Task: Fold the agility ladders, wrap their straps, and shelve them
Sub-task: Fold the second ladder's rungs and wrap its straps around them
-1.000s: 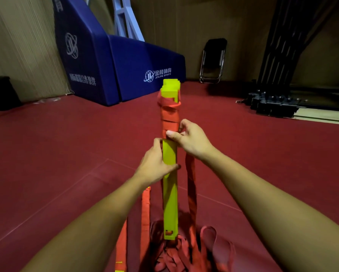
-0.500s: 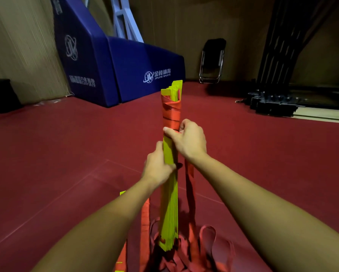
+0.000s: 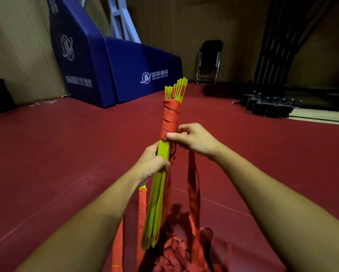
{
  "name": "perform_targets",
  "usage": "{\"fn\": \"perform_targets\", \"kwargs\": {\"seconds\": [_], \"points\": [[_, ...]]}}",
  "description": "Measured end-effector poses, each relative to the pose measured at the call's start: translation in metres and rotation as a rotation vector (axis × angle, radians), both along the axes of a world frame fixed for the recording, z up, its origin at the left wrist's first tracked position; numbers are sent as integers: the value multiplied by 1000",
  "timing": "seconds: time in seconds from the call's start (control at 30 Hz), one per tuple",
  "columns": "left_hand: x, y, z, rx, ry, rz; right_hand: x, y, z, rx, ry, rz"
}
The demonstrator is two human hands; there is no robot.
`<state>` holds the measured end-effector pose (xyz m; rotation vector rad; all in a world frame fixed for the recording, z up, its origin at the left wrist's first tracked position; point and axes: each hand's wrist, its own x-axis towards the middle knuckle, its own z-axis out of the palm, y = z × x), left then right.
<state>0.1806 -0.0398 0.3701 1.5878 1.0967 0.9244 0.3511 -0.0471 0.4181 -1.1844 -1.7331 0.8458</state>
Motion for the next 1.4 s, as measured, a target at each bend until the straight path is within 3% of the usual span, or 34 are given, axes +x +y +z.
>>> {"fn": "perform_targets", "kwargs": {"seconds": [0.17, 0.33, 0.47, 0.67, 0.83, 0.97, 1.07, 1.13, 1.27, 1.4], "points": [[-6, -1, 1, -78, 54, -33, -5, 5, -3, 32, -36, -23], [-10, -5, 8, -136, 0, -49, -8, 5, -7, -31, 93, 63], [-15, -5, 2, -120, 45, -73, -3, 3, -3, -70, 6, 104], [-11, -2, 6, 2, 105, -71, -16, 3, -5, 17, -32, -119], [-7, -4, 3, -78, 57, -86, -20, 11, -10, 47, -150, -420], [3, -3, -15, 154, 349, -57, -28, 3, -7, 55, -222, -488], [12, -7, -16, 243, 390, 132, -30, 4, -10, 29, -231, -527], [10, -3, -13, 248, 367, 189, -27, 5, -7, 13, -138, -415], [-4, 4, -11, 35, 46, 146, -10, -5, 9, -130, 63, 31], [-13, 3, -6, -26, -109, -40, 0, -7, 16, -183, 69, 137]]}}
